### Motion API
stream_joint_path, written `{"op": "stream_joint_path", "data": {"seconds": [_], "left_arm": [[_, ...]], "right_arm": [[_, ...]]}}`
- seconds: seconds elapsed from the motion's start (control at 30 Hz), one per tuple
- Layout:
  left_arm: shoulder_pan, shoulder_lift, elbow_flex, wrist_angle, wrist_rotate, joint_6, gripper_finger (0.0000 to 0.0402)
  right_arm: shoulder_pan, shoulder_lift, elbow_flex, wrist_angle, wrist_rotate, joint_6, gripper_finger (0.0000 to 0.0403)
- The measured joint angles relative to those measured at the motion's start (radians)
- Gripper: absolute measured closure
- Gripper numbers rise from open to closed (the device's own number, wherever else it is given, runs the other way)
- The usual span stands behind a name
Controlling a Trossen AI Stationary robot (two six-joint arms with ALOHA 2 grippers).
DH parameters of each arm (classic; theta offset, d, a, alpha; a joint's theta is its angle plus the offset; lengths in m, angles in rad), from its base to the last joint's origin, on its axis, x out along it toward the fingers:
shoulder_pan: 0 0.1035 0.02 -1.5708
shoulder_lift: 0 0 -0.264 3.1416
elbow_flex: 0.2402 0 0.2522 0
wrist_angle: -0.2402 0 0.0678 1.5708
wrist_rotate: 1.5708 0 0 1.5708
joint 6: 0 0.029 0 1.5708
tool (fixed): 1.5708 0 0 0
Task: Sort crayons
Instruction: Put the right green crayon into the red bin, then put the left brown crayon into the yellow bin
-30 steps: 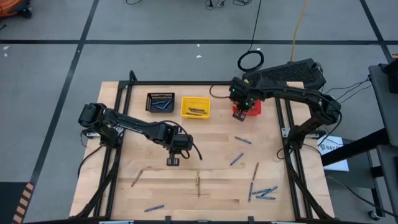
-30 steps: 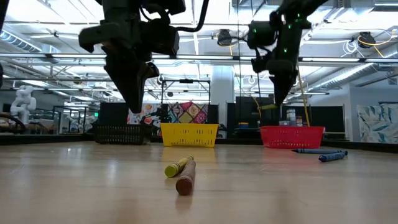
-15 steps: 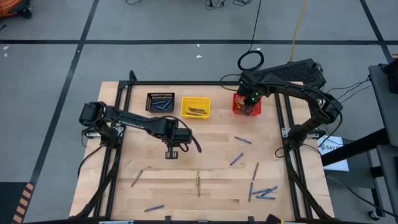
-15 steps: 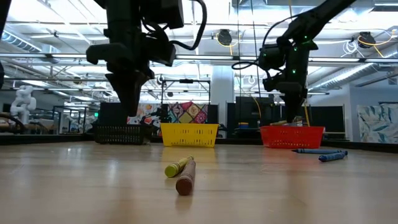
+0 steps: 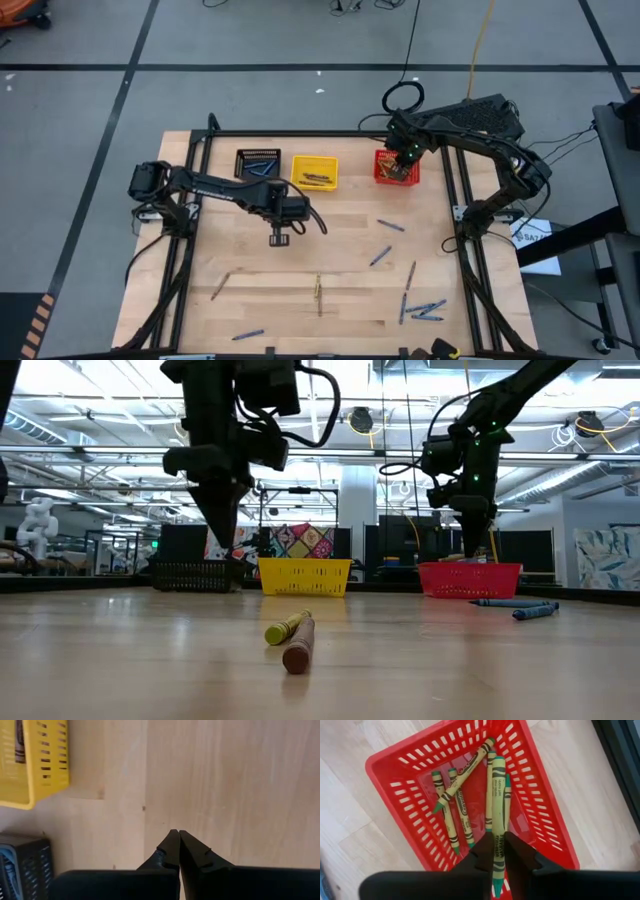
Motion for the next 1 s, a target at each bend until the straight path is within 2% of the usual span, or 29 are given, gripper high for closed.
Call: {"op": "stream_joint_path", "data": {"seconds": [0.37, 0.6, 1.0], "left_arm": [[0.015, 0.000, 0.000, 0.019, 0.000, -0.006, 0.0402], [0.015, 0.000, 0.000, 0.058, 0.000, -0.009, 0.0402], [0.015, 0.000, 0.000, 0.132, 0.000, -0.008, 0.0401]], "right_arm": [[0.000, 0.000, 0.000, 0.000, 0.001, 0.016, 0.0338], [0.011, 0.000, 0.000, 0.000, 0.003, 0.090, 0.0337], [0.101, 0.000, 0.000, 0.000, 0.011, 0.092, 0.0337]]}}
